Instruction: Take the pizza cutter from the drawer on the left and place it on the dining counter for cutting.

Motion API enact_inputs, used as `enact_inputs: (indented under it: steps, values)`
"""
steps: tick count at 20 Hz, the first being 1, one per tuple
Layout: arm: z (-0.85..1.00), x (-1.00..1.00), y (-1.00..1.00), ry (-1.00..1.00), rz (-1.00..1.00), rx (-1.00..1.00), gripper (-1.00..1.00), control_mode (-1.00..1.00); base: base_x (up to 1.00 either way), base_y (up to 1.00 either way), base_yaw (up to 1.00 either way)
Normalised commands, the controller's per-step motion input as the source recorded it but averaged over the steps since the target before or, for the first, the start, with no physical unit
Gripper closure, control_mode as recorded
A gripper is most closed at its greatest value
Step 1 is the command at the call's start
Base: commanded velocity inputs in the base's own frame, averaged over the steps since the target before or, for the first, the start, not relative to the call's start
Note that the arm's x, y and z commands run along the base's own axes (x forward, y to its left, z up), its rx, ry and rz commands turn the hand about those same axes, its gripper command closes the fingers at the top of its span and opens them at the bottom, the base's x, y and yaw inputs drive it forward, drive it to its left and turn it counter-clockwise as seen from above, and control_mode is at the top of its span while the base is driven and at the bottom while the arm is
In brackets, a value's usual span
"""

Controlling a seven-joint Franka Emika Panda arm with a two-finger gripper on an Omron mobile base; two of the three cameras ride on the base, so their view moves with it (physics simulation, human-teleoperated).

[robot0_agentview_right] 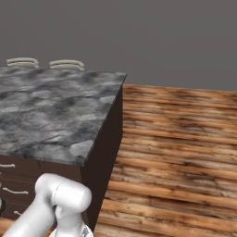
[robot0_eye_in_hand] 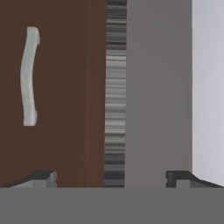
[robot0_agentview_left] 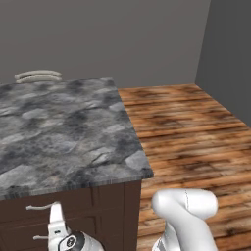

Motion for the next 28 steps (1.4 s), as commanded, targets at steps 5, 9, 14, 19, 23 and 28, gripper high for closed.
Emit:
enact_inputs:
  steps: [5, 9, 14, 19, 23, 28]
  values:
    - [-0.4, 0.14, 0.38, 0.01, 0.02, 0.0, -1.0, -1.0, 0.0, 0.0, 0.0]
    - [-0.35, 0.07, 0.34, 0.01, 0.03, 0.0, -1.0, -1.0, 0.0, 0.0, 0.0]
    - [-0.43, 0.22, 0.26, 0.0, 0.0, 0.0, -1.0, -1.0, 0.0, 0.0, 0.0]
    - [-0.38, 0.28, 0.01, 0.0, 0.0, 0.03, -1.0, -1.0, 0.0, 0.0, 0.0]
    - [-0.26, 0.31, 0.0, 0.0, 0.0, 0.03, -1.0, -1.0, 0.0, 0.0, 0.0]
    - [-0.24, 0.34, 0.05, 0.0, 0.0, 0.0, -1.0, -1.0, 0.0, 0.0, 0.0]
